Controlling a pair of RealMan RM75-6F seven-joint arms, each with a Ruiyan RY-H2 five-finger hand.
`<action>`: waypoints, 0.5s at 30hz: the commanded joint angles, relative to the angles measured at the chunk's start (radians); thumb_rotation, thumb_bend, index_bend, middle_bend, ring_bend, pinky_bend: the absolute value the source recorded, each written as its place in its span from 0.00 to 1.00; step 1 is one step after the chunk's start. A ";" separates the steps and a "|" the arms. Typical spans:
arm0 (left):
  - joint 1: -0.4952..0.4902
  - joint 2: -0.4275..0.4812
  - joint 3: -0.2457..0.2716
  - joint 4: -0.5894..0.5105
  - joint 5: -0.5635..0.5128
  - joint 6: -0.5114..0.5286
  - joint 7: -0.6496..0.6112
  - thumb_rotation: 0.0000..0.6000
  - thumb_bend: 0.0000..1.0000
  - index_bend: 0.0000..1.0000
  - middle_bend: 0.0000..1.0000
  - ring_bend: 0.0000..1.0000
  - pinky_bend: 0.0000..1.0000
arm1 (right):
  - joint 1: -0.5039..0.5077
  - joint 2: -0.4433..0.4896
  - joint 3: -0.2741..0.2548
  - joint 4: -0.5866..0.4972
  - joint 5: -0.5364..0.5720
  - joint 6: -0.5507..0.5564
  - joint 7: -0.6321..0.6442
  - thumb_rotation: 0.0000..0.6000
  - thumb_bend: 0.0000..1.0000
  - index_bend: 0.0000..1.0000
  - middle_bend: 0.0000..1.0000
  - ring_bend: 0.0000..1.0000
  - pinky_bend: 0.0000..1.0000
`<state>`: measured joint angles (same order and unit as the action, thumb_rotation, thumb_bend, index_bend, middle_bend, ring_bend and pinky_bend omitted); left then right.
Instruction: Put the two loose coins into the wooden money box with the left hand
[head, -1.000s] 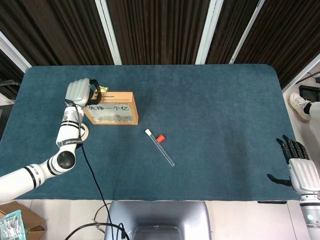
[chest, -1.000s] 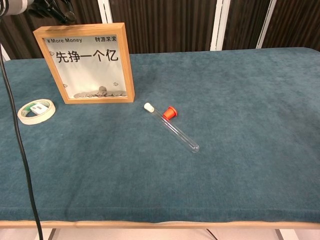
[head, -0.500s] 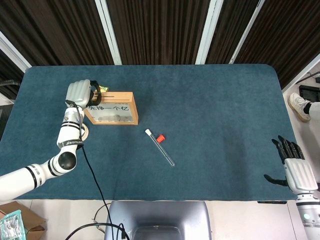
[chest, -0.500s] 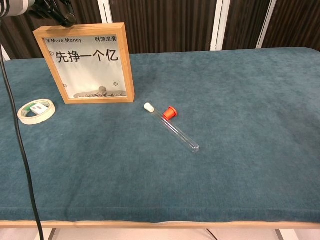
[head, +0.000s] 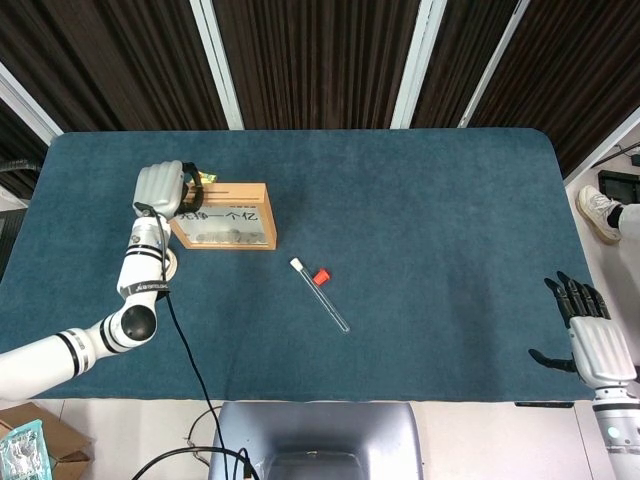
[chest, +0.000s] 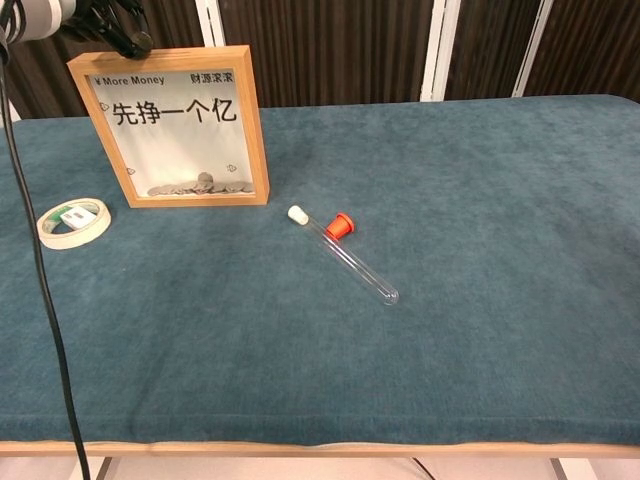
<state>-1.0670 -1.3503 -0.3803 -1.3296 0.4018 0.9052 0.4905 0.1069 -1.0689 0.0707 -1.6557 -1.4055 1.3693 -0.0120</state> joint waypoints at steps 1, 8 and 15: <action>-0.003 0.000 0.001 0.003 0.001 -0.004 -0.001 1.00 0.42 0.67 1.00 1.00 1.00 | -0.001 0.001 0.002 0.002 0.003 0.002 0.003 1.00 0.11 0.00 0.00 0.00 0.00; -0.008 0.004 0.004 -0.002 -0.004 -0.022 -0.006 1.00 0.42 0.67 1.00 1.00 1.00 | -0.001 0.000 0.003 0.003 0.006 0.001 0.003 1.00 0.11 0.00 0.00 0.00 0.00; -0.007 0.013 0.008 -0.021 0.003 -0.012 -0.008 1.00 0.43 0.67 1.00 1.00 1.00 | -0.001 0.000 0.002 0.002 0.005 0.001 0.001 1.00 0.11 0.00 0.00 0.00 0.00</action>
<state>-1.0747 -1.3404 -0.3730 -1.3452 0.4014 0.8887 0.4826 0.1063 -1.0686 0.0725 -1.6536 -1.4002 1.3701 -0.0106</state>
